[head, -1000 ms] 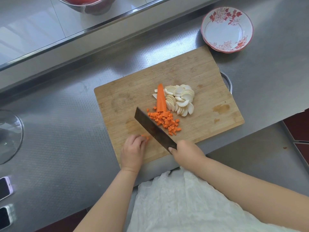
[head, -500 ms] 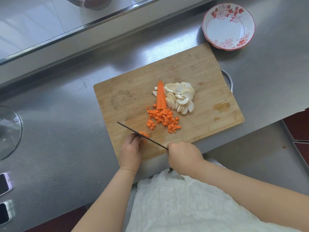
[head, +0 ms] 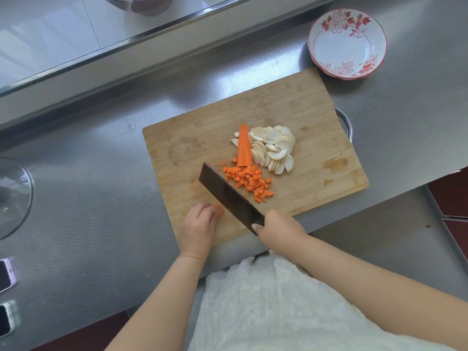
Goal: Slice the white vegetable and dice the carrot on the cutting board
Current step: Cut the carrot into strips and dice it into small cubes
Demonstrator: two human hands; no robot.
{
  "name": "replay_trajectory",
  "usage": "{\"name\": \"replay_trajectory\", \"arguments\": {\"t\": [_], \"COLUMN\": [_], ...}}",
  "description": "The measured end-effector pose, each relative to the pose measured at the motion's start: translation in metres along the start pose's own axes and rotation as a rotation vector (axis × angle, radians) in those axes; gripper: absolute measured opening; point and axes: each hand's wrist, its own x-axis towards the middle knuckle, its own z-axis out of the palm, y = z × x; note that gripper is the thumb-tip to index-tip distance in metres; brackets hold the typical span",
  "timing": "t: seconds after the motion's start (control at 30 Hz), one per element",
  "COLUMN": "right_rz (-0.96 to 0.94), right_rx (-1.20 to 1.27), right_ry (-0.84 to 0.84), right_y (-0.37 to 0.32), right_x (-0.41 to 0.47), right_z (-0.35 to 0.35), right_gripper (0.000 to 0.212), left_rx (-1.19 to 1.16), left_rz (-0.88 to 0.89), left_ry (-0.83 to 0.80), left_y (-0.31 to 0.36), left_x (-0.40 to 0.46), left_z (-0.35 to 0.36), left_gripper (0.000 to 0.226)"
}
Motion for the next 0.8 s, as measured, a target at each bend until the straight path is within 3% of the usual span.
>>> {"name": "replay_trajectory", "arguments": {"t": [0.1, 0.3, 0.8], "right_rz": [-0.034, -0.208, -0.274], "right_rx": [0.057, -0.19, -0.36], "right_ry": [0.006, 0.184, 0.182], "right_y": [0.004, 0.006, 0.002], "right_x": [-0.002, -0.015, -0.02], "right_z": [0.001, 0.008, 0.016], "right_gripper": [0.027, 0.021, 0.017], "left_rx": [-0.008, -0.007, 0.001], "left_rz": [0.013, -0.031, -0.154], "left_ry": [0.015, 0.022, -0.117], "left_y": [0.0, -0.002, 0.0], "left_x": [-0.001, -0.011, -0.01], "left_z": [0.0, -0.003, -0.008], "left_gripper": [0.023, 0.025, 0.027]}}
